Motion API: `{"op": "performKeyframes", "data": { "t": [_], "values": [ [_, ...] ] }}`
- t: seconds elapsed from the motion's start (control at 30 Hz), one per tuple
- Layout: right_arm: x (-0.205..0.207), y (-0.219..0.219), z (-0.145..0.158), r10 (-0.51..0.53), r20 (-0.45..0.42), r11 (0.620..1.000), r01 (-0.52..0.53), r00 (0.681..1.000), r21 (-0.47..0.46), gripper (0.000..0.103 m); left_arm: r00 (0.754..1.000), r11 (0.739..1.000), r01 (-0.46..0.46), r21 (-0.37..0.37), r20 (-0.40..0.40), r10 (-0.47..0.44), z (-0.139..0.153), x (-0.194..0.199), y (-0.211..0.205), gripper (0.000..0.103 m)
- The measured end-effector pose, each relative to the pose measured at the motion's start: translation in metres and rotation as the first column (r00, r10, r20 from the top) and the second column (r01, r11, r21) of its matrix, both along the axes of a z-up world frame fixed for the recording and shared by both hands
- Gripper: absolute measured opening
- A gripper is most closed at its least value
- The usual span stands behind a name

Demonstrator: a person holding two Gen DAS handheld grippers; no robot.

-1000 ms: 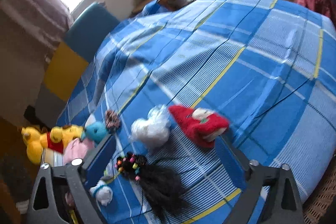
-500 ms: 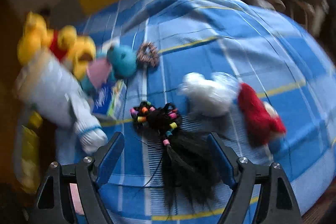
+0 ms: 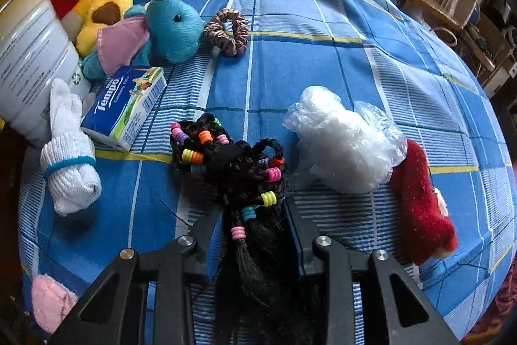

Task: Organize soft objects
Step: 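Grasp the black beaded hair wig with the right gripper while the left holds the towel, then carry the pink towel roll into the gold tray and open the left gripper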

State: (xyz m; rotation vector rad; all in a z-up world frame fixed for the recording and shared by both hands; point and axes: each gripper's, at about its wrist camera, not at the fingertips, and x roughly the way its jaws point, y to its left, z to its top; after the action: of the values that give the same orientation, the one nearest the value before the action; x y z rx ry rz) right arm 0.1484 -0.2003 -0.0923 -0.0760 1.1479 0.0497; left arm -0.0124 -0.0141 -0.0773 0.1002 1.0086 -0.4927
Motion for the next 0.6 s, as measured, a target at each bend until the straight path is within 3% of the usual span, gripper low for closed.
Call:
{"op": "performKeyframes", "data": {
  "t": [0.17, 0.33, 0.6],
  "values": [
    [-0.004, 0.002, -0.003, 0.033, 0.017, 0.999, -0.032, 0.999, -0.041, 0.034, 0.999, 0.999, -0.009, -0.034, 0.041, 0.011, 0.019, -0.007, 0.009, 0.047],
    [-0.003, -0.002, -0.007, 0.037, 0.019, 0.998, -0.036, 0.999, -0.054, 0.034, 0.991, 0.993, -0.048, -0.107, 0.123, 0.061, 0.059, -0.016, 0.033, 0.047],
    [-0.005, 0.008, 0.000, 0.052, 0.026, 0.996, -0.049, 0.998, -0.078, 0.033, 0.960, 0.948, -0.246, -0.200, 0.083, 0.267, 0.088, -0.011, 0.111, 0.047]
  ]
}}
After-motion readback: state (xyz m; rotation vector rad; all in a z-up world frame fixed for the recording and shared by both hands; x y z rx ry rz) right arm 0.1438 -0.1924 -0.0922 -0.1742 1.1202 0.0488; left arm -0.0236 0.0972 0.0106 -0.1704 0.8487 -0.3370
